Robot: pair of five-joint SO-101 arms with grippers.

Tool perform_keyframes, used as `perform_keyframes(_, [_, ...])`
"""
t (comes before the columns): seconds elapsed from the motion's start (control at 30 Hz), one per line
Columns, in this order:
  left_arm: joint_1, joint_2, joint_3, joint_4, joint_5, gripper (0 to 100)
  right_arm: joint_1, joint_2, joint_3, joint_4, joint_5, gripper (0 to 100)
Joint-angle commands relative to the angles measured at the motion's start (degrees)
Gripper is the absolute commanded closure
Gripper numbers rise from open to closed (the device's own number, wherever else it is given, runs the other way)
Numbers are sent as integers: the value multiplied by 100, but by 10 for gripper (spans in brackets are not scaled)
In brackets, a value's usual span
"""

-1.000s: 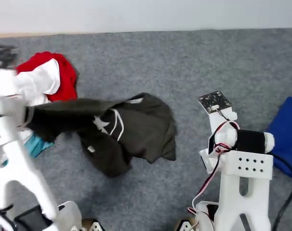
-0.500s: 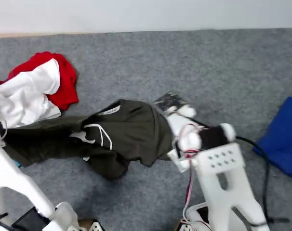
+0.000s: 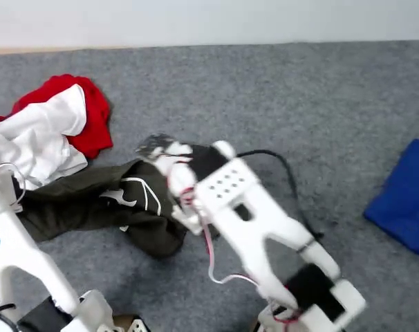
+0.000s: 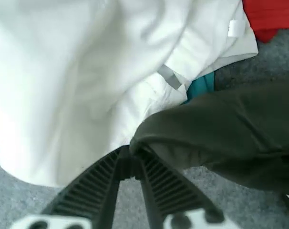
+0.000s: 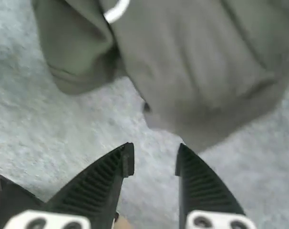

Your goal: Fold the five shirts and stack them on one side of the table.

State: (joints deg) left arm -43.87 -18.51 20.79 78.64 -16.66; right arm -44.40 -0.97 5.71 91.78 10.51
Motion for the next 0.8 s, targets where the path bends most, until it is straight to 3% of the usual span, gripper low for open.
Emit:
perform_keyframes(0.0, [18, -193, -31, -105, 35, 995, -444, 576, -695, -75, -167, 829])
perform_keyframes(0.53, [0, -193, -31, -114, 308, 995, -1367, 2800, -2154, -136, -176, 827])
perform_keyframes(0.77, [-9, -193, -31, -114, 308, 995, -1429, 3899, -2927, -207, -176, 830])
